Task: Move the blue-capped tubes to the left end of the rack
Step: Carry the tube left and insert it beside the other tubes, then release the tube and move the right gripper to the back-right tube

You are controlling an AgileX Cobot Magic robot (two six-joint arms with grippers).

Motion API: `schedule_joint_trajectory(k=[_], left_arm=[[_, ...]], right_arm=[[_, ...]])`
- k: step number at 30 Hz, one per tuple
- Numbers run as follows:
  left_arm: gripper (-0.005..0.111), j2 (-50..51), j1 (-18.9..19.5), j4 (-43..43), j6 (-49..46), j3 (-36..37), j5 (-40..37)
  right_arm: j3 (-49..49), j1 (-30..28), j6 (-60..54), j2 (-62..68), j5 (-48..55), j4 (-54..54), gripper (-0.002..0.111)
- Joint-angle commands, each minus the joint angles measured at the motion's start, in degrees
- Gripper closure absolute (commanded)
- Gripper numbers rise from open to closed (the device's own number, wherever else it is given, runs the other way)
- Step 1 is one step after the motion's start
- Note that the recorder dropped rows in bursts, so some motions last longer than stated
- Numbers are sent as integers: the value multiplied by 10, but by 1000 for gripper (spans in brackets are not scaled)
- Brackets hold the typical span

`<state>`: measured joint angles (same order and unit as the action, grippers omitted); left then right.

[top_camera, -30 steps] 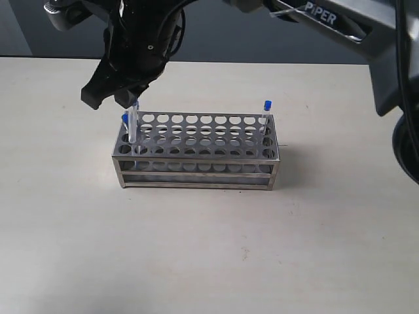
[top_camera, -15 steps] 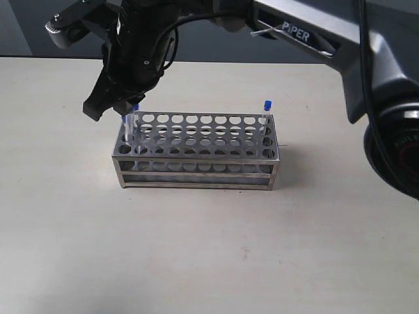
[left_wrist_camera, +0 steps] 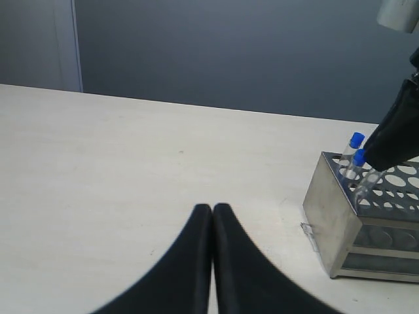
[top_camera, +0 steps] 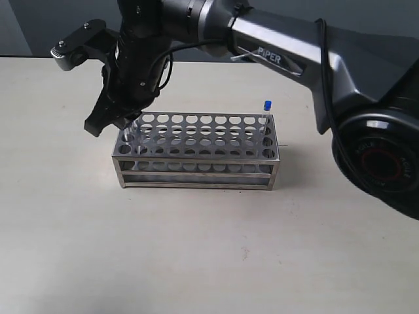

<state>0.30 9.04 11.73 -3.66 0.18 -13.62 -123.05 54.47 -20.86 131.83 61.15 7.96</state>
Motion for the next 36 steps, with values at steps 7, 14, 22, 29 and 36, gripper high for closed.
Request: schedule_joint_trajectory(k=[7, 14, 22, 29, 36], left_arm=[[106, -3, -6, 0, 0, -2, -2], [106, -3, -6, 0, 0, -2, -2], [106, -3, -6, 0, 0, -2, -2], [106, -3, -6, 0, 0, -2, -2], [106, -3, -6, 0, 0, -2, -2]], right_arm=[[-2, -1, -1, 17, -35, 20, 109], [-2, -1, -1, 17, -33, 24, 90], [-2, -2, 0, 7, -15, 28, 65], [-2, -2, 18, -19, 7, 12, 65], [-2, -4, 50, -51, 44, -48, 65]])
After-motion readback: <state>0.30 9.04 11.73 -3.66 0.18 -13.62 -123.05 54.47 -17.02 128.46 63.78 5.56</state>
